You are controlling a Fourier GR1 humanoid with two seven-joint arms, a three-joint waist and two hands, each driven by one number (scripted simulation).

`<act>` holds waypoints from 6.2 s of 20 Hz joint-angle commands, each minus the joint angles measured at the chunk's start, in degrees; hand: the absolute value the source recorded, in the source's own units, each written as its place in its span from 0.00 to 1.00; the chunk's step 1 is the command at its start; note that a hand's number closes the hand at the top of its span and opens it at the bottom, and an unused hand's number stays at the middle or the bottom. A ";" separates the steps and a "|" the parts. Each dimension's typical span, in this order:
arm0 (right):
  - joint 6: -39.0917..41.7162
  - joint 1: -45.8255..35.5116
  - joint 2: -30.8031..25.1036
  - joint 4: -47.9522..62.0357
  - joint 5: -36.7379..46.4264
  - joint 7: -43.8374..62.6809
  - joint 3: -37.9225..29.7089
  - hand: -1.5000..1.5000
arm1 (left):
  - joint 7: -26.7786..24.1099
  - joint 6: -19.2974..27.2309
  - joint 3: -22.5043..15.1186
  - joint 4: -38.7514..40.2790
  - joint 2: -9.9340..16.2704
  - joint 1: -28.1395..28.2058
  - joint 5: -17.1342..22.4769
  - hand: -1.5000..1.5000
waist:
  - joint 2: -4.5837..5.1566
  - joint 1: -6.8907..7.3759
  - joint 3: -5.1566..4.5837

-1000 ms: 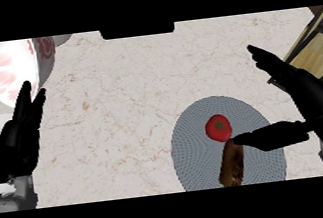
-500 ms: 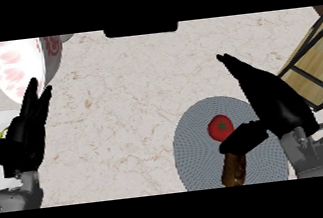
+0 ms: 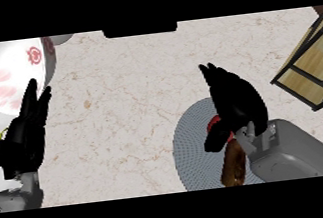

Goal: Pick the tomato from the placemat and place it in the tiered shelf

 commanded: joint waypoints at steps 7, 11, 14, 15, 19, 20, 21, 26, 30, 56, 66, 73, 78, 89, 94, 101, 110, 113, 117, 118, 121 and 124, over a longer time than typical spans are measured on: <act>4.55 1.10 2.40 6.03 4.67 8.90 0.24 0.00 | 0.07 -0.22 -0.83 -1.65 -1.41 2.15 -1.44 0.50 | 0.02 -0.53 0.11; 5.40 3.87 3.29 4.37 5.94 8.56 -0.40 0.00 | 1.00 -3.18 3.01 -3.48 1.10 3.25 1.60 0.50 | -0.06 -0.39 0.11; 4.43 4.73 4.35 6.26 7.78 4.76 -2.15 0.00 | 1.94 0.52 -0.68 -5.11 -2.25 3.31 -3.18 0.50 | 0.06 -0.48 0.14; 3.97 8.42 2.66 3.50 8.44 4.48 -0.96 0.00 | 2.76 -3.23 3.66 -3.71 1.99 1.74 -0.11 0.50 | 0.01 -0.78 0.13; 5.18 9.19 3.74 5.08 10.51 3.04 -2.60 0.00 | -0.97 -5.14 5.35 -0.06 0.65 1.84 1.34 0.50 | 0.09 -0.73 0.11; 5.89 9.84 2.85 5.30 9.60 0.70 -4.35 0.00 | 1.02 0.16 0.94 -0.93 -3.21 0.80 -3.93 0.50 | 0.09 -0.83 0.13; 6.03 9.51 4.61 5.04 10.79 1.67 -3.69 0.00 | 1.10 -0.07 1.12 2.21 -3.66 -2.92 -4.30 0.50 | 0.13 -0.96 0.13; 2.30 12.94 8.16 9.62 17.15 -4.21 -3.85 0.00 | 1.55 -4.97 4.93 -1.08 -1.56 0.61 -1.33 0.50 | 0.13 -0.53 0.14; 2.22 16.84 6.69 8.62 18.40 -10.16 -6.02 0.00 | 8.27 -0.59 2.36 -6.54 -3.86 -1.54 -6.05 0.50 | 0.08 -0.71 0.16; 5.84 21.87 -7.08 9.88 22.45 -50.94 -6.81 1.00 | 0.94 -5.62 7.53 -1.18 -6.73 1.46 -6.64 0.50 | -0.26 -3.39 0.33; 6.12 29.69 -30.94 4.57 2.65 -91.24 -22.62 1.00 | 0.54 -5.51 9.80 -0.99 -5.71 3.63 -6.03 0.50 | -0.61 -6.39 0.37; 17.54 31.85 -38.01 15.79 -22.69 -103.86 -46.05 1.00 | 1.71 -5.53 9.51 -3.33 -5.55 4.49 -6.09 0.50 | -0.45 -5.26 0.26; 25.40 31.20 -47.69 30.04 -29.96 -108.41 -59.18 1.00 | 0.86 -7.13 6.82 -4.94 -6.90 5.83 -5.92 0.50 | -0.06 -2.13 0.22; 23.35 19.02 -48.61 46.26 -25.90 -108.65 -52.30 1.00 | 1.90 -8.57 8.06 0.76 -6.50 -2.70 -5.53 0.50 | 0.68 0.98 0.20; 21.91 10.93 -45.82 50.91 -24.43 -106.71 -49.05 1.00 | -1.43 -7.58 5.36 -1.56 -8.94 2.60 -7.76 0.50 | 0.55 1.32 0.18; 17.40 -0.19 -39.87 62.09 -18.91 -108.30 -44.49 1.00 | 1.96 -9.75 5.97 -3.65 -6.84 1.57 -6.94 0.50 | 0.88 2.47 0.29; 14.38 -11.71 -34.38 70.62 -14.35 -109.54 -42.49 1.00 | 4.06 -7.74 5.47 -1.72 -8.68 -2.75 -8.68 0.50 | 0.73 1.10 0.24; 9.17 -14.14 -33.00 73.10 -9.68 -111.23 -39.79 1.00 | 2.89 -8.29 5.37 -3.26 -8.78 0.29 -8.46 0.50 | 0.99 2.29 0.29; 11.71 -15.02 -29.29 80.34 -13.68 -108.16 -43.56 1.00 | 0.91 -10.23 7.62 -3.84 -7.44 2.57 -6.34 0.50 | 1.02 2.31 0.30; 15.19 -19.37 -30.57 80.63 -13.00 -104.66 -42.77 0.00 | 1.38 -7.80 5.33 -0.42 -10.22 -1.48 -8.52 0.50 | 1.19 1.99 0.27; 14.41 -18.38 -29.30 82.23 -10.86 -107.84 -41.60 0.00 | 2.49 -9.08 7.18 -0.70 -8.68 -1.85 -7.18 0.50 | 1.06 1.64 0.28; 14.41 -18.64 -29.02 83.71 -9.97 -110.33 -41.24 0.00 | 4.09 -8.38 5.34 -1.76 -9.04 -2.60 -9.11 0.50 | 1.34 2.14 0.36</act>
